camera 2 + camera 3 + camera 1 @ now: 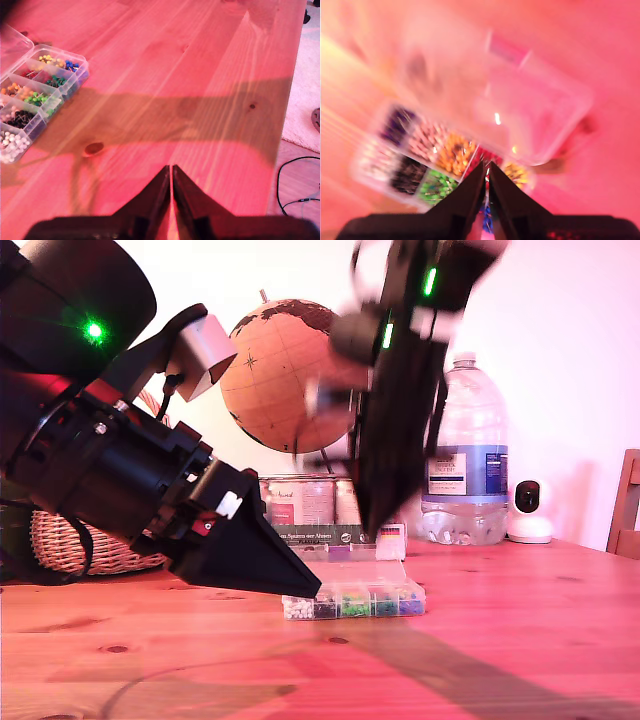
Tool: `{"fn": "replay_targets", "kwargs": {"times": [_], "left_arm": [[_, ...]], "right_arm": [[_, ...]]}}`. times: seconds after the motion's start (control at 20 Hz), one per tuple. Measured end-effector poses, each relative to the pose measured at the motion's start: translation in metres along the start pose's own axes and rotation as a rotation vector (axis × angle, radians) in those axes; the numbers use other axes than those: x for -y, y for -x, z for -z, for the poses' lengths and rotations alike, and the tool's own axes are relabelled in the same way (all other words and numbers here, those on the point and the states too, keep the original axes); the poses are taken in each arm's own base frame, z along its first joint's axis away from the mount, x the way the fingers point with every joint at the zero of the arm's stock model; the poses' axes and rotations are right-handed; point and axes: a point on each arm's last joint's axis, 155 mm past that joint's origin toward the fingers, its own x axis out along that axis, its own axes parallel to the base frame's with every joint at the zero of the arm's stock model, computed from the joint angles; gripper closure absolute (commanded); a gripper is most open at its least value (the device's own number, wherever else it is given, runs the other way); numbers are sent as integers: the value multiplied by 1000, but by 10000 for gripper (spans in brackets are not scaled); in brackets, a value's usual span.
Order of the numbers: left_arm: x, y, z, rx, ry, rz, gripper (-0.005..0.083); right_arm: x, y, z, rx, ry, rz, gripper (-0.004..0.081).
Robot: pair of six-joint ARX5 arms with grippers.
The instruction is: Sort the loose pins on the table into their correct compartments
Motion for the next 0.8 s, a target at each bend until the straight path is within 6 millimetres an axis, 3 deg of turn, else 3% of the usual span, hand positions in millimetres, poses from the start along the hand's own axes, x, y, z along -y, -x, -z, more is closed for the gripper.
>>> {"fn": "replay_targets", "kwargs": {"times": [0.2, 0.5, 0.65, 0.8], "left_arm": [[-2, 0, 1, -4, 1, -9, 797], [-8, 0, 2, -8, 2, -44, 797], [-15, 2, -4, 16, 3, -64, 797], [-29, 9, -15, 54, 40, -108, 797]], "right_arm": [[5, 65, -38, 174, -27, 5, 783], [14, 122, -71, 372, -53, 32, 783], [16, 140, -59, 460, -60, 37, 783], [17, 140, -31, 518, -68, 49, 783]]}}
